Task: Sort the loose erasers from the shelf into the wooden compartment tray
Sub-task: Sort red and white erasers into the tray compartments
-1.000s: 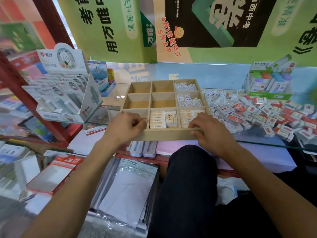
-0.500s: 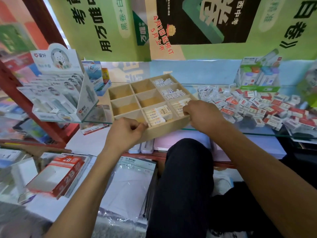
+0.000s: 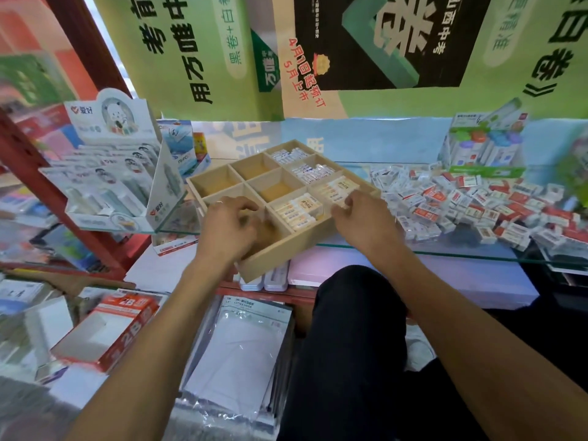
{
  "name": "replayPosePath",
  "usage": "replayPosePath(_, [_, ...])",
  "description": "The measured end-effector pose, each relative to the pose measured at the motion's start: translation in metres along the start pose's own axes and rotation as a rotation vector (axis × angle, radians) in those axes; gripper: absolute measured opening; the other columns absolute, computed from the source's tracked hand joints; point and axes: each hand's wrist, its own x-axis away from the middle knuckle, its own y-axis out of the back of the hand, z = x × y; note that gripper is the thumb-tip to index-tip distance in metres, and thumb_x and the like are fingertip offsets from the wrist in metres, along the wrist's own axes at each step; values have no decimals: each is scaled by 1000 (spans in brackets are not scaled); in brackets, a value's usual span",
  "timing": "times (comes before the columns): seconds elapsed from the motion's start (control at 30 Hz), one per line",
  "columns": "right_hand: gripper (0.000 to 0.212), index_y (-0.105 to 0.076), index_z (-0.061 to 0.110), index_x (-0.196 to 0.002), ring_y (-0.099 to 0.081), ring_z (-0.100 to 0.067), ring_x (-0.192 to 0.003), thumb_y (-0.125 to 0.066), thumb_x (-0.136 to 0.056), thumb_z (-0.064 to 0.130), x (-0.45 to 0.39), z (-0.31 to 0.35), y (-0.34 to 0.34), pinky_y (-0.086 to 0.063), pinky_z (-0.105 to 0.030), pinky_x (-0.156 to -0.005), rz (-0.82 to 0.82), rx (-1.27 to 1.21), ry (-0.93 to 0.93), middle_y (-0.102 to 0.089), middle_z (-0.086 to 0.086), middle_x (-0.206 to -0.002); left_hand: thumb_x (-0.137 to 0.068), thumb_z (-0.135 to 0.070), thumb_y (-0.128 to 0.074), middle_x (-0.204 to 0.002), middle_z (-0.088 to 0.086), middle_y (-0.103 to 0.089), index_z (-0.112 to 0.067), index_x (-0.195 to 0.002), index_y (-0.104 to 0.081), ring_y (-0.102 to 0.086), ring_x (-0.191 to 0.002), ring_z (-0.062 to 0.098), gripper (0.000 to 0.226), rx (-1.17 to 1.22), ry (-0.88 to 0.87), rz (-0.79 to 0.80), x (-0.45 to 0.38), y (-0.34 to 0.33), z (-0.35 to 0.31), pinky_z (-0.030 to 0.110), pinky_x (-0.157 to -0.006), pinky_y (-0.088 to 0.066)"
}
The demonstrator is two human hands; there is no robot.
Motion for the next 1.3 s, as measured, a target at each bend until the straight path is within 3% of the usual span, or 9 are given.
replayPosePath(0.17, [30, -51, 15, -79, -62, -30, -92, -60, -83, 44, 16, 30, -15, -38, -28, -63, 99, -81, -53, -65, -7, -96, -84, -20, -58, -106, 8, -69, -27, -108, -60, -64, -94, 30, 26, -64, 139, 82, -4, -4, -7, 42, -82, -55])
replayPosePath(0.33, [38, -57, -3, -104, -56, -33, -99, -58, -83, 29, 19, 36, -22, -35, -29, -64, 62, -165, -108, -60, -15, -103, -82, -12, -59, -104, 11, -71, -25, -110, -62, -64, -94, 33, 30, -31, 126, 24, 12, -8, -5, 41, -83, -54])
replayPosePath(0.5, [37, -54, -5, -108, -58, -33, -94, -57, -83, 22, 20, 36, -24, -33, -26, -59, 44, -217, -141, -59, -16, -103, -78, -9, -60, -107, 12, -70, -23, -111, -63, -62, -99, 36, 36, -10, 98, 8, 24, -8, -9, 46, -91, -50])
replayPosePath(0.73, [14, -47, 10, -73, -54, -25, -71, -57, -82, 11, 6, 37, -15, -26, -23, -44, 112, -266, -154, -53, -6, -80, -82, -12, -55, -104, 10, -72, -22, -114, -67, -64, -92, 32, 36, 3, 96, -44, 24, -13, -10, 40, -83, -55])
replayPosePath(0.8, [2, -56, 8, -84, -56, -25, -75, -57, -83, 10, -4, 35, -10, -35, -24, -49, 118, -278, -164, -55, -4, -81, -82, -11, -55, -105, 10, -72, -21, -116, -67, -65, -91, 31, 38, 1, 93, -47, 23, -16, -15, 40, -82, -55])
replayPosePath(0.97, [29, -57, 4, -118, -58, -30, -104, -53, -90, 10, -32, 18, 1, -42, -26, -75, 113, -325, -229, -61, -11, -110, -76, -9, -54, -98, 14, -73, -17, -122, -66, -66, -85, 33, 48, -24, -25, -25, 21, -33, -31, 38, -78, -56])
replayPosePath(1.07, [37, -55, 9, -122, -59, -29, -111, -49, -86, 5, -49, -4, 10, -50, -33, -91, 120, -436, -221, -61, -11, -125, -82, -14, -54, -100, 12, -70, -21, -126, -64, -64, -90, 33, 46, -17, -63, -11, 19, -49, -48, 37, -75, -52])
replayPosePath(1.17, [37, -57, 16, -117, -62, -24, -104, -54, -80, 15, -59, -25, 12, -52, -40, -91, 166, -424, -185, -65, -6, -119, -85, -18, -53, -104, 9, -69, -22, -122, -66, -62, -96, 33, 40, -51, -43, -62, 14, -62, -62, 35, -74, -48])
replayPosePath(1.3, [48, -53, 16, -127, -59, -23, -112, -65, -80, 13, -16, -13, 22, -46, -27, -88, 274, -273, -64, -62, -4, -124, -84, -18, -53, -98, 9, -68, -23, -114, -69, -62, -91, 33, 34, -89, 20, -77, 7, -70, -67, 31, -66, -39])
